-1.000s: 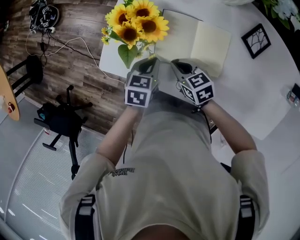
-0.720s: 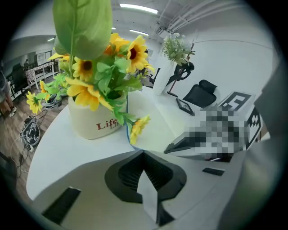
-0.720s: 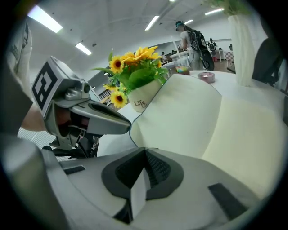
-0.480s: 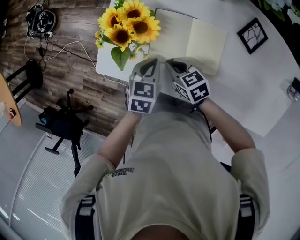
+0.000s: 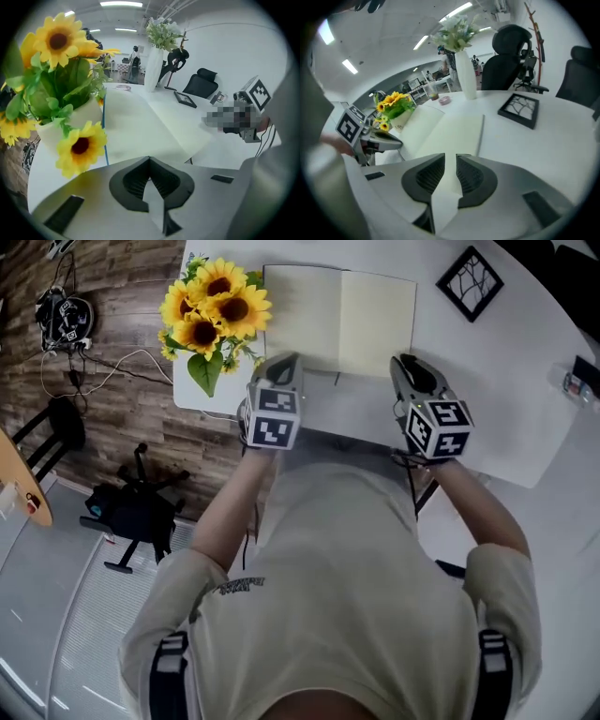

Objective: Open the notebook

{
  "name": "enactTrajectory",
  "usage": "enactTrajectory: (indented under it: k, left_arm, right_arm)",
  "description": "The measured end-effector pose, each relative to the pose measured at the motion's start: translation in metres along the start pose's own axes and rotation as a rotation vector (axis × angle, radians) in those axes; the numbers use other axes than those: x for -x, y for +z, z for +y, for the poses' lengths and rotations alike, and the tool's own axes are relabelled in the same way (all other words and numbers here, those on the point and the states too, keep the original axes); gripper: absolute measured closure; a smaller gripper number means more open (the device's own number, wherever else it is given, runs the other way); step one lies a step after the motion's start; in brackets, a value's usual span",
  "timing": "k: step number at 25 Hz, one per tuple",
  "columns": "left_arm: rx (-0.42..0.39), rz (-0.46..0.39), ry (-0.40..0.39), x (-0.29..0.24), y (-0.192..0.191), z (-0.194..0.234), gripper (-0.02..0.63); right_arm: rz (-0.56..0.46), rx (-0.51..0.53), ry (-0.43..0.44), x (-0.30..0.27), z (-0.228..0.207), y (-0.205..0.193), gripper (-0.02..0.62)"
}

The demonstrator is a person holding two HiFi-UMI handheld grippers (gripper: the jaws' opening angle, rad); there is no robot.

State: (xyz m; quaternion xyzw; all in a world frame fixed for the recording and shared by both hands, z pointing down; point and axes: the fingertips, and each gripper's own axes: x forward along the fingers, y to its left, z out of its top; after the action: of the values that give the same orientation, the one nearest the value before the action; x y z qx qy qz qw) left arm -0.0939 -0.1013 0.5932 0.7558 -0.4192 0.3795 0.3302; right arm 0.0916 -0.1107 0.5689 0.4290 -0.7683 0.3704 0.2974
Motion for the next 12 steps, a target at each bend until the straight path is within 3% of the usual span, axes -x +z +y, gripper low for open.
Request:
enactTrajectory:
  k: [2, 4, 9, 12]
  left_arm:
    - [-0.016, 0.008, -0.001, 0.0, 0.0, -0.001, 0.594]
    - [-0.011, 0.012, 0.0, -0.002, 0.001, -0.001, 0.594]
    - [-0.009, 0.017, 0.016, -0.004, 0.002, 0.001, 0.594]
    - [0.005, 0.014, 0.012, -0.006, 0.001, 0.001, 0.592]
  right_arm:
    - [0.039, -0.002, -0.05, 0.01, -0.024, -0.018, 0.506]
    - [0.077, -0.022, -0.036, 0.01, -0.029, -0.03, 0.465]
    - [0.107, -0.065, -0.016, -0.003, -0.024, -0.037, 0.466]
    - [0.104, -0.144, -0.035, 0.0, -0.027, -0.037, 0.507]
